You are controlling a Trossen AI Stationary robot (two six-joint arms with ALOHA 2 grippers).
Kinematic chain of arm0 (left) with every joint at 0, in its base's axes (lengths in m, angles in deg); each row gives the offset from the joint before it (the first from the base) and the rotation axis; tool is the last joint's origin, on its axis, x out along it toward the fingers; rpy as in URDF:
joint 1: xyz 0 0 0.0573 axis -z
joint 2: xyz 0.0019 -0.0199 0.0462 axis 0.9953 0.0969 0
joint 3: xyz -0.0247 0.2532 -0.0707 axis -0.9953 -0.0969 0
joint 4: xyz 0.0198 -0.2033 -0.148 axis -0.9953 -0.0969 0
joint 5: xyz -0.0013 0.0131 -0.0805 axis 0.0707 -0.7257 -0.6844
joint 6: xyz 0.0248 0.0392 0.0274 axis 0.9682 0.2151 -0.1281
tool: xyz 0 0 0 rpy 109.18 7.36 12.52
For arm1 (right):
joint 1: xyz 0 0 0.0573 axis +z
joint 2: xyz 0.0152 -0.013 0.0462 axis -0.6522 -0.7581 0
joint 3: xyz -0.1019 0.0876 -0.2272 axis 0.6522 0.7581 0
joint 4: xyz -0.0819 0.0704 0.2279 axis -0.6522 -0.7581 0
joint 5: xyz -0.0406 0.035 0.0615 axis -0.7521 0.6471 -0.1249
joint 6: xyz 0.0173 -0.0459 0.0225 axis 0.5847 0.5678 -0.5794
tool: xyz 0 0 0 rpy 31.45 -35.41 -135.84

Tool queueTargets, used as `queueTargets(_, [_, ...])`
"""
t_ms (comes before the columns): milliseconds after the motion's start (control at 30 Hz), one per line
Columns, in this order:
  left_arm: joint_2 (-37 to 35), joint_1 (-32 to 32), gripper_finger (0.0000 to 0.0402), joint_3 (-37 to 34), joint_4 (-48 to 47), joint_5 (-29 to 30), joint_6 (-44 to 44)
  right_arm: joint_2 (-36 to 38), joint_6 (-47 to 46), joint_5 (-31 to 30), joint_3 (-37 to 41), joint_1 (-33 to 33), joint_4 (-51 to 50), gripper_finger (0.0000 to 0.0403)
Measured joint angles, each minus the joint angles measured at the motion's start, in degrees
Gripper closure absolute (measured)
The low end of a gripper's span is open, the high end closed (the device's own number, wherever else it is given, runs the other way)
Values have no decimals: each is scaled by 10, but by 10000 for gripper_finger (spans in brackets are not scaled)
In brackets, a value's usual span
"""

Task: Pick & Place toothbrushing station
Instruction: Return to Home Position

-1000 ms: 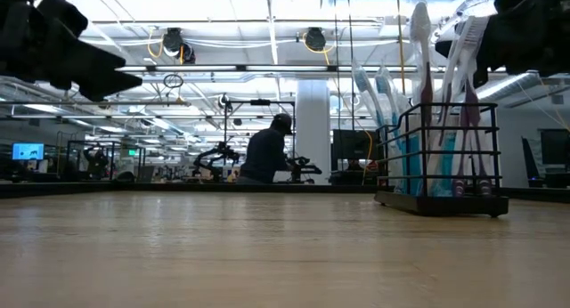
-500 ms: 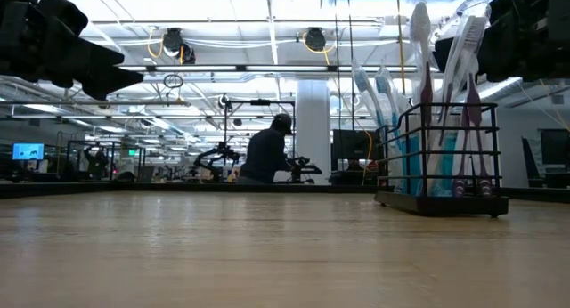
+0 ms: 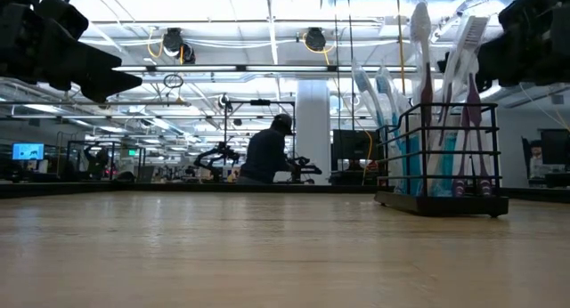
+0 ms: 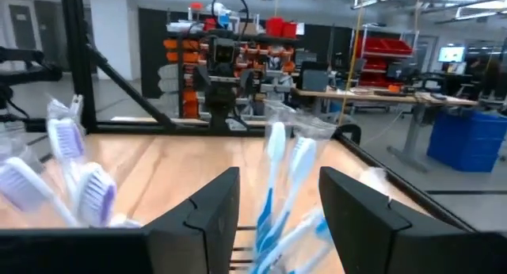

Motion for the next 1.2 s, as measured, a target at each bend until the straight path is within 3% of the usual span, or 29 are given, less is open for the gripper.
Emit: queueTargets(1200, [0, 0, 89, 0, 16, 2, 27, -24, -27, -6, 0, 0, -17, 230])
